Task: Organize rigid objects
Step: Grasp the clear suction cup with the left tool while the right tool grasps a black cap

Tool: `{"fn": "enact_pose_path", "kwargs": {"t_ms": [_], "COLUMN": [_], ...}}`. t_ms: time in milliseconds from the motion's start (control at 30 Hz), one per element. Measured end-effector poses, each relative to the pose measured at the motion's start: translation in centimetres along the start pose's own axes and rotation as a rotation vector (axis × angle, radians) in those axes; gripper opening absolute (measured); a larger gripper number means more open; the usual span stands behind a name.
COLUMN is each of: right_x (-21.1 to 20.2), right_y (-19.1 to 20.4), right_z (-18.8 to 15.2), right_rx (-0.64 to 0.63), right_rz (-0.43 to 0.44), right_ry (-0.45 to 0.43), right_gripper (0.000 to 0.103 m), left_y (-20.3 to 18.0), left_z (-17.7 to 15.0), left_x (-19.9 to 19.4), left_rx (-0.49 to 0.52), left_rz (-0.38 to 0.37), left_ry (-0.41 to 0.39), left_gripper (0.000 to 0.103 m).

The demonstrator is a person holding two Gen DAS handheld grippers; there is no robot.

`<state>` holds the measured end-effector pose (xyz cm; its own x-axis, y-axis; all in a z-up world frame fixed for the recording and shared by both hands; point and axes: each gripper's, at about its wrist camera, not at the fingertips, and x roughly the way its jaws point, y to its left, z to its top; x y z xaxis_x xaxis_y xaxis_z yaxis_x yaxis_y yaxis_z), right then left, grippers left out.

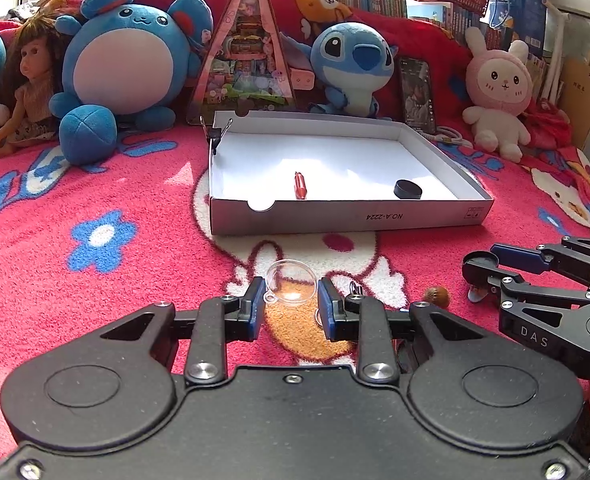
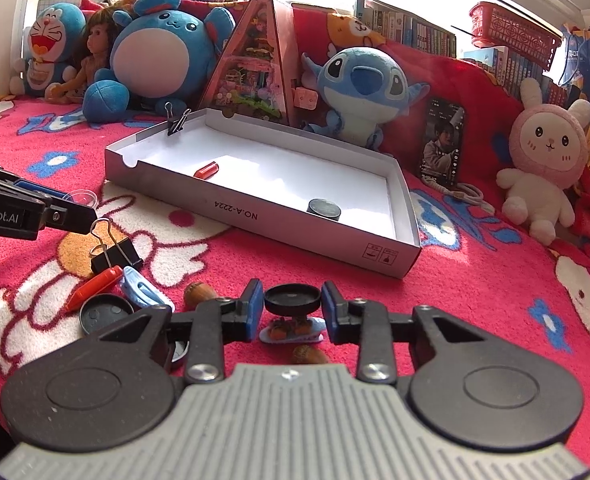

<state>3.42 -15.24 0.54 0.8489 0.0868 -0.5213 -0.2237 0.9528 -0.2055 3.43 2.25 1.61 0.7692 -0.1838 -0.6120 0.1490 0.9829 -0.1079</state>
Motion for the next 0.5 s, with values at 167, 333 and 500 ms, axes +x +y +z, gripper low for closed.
{"fn": "enact_pose_path", "kwargs": {"t_ms": [167, 333, 500], "right_x": [0.0, 0.2, 1.0], "right_y": [-0.9, -2.3, -4.2], "right_z": [1.0, 2.4, 4.2], "right_rx": [0.028, 0.078, 0.156], "right_rz": [-0.010, -0.012, -0.001], "right_ry": [-0.016, -0.039, -0.053], "right_gripper": [0.037, 0.037, 0.037], "left_y": [0.3, 0.7, 0.8], "left_z": [1.2, 3.4, 6.1], "left_x": [0.2, 0.6, 1.5], "left_rx": [-0.008, -0.018, -0.020], "left_rz": [-0.001, -0.015, -0.028], "left_ry": [-0.016, -0.042, -0.068], "left_gripper": [0.027, 0.027, 0.027]}}
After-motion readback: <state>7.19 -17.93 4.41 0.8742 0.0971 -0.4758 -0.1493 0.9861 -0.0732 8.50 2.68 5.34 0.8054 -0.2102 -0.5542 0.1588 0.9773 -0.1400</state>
